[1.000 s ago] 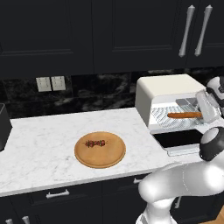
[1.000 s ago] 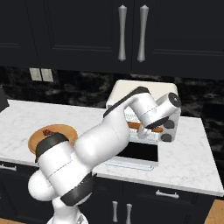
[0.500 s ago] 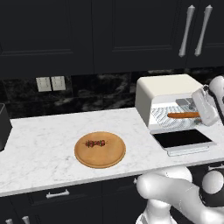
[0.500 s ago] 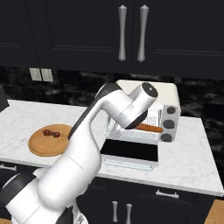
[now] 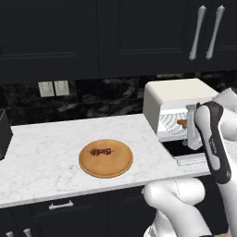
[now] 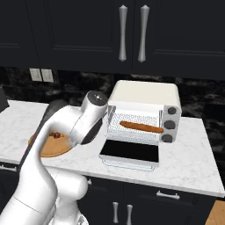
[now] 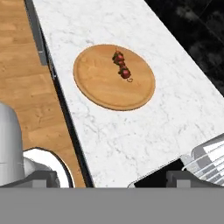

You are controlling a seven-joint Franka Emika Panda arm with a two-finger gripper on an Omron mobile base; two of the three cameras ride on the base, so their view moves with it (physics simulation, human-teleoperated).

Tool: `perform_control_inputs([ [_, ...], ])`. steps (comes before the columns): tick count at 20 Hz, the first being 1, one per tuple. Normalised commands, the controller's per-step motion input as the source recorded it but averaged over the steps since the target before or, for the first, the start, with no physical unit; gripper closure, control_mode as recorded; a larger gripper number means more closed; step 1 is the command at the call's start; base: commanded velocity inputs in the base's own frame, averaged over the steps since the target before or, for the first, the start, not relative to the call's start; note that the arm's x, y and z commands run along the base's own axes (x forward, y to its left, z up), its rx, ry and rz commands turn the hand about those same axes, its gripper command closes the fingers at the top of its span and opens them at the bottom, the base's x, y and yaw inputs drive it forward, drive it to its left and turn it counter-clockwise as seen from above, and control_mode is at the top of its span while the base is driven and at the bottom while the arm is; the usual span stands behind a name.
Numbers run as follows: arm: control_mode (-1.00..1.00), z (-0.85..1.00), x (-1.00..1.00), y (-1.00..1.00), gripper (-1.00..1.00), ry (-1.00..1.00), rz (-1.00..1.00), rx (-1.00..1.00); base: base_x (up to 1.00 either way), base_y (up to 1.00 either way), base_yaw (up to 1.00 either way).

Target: Pick up the kebab skewer and baguette bread, and place them inside the toaster oven. Close the toaster oven door and start by setting the timer.

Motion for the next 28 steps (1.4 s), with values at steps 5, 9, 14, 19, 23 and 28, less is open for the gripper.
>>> perform_control_inputs([
  [5, -1.0, 0.02, -0.02, 1.0, -1.0, 0.19, -0.06, -0.05, 0.0, 0.0, 0.0],
  [9, -1.0, 0.0, 0.27, 1.0, -1.0, 0.31, -0.01, -0.07, 0.0, 0.0, 0.0],
  [14, -1.0, 0.0, 0.44, 1.0, -1.0, 0.29, 0.0, -0.14, 0.0, 0.0, 0.0],
  [19, -1.0, -0.2, 0.35, 0.9, -1.0, 0.24, 0.02, -0.15, 0.0, 0.0, 0.0],
  [23, -1.0, -0.14, 0.75, 0.44, -1.0, 0.28, 0.06, -0.11, 0.0, 0.0, 0.0],
  [28, -1.0, -0.44, 0.32, 0.01, -1.0, 0.14, 0.16, -0.14, 0.0, 0.0, 0.0],
])
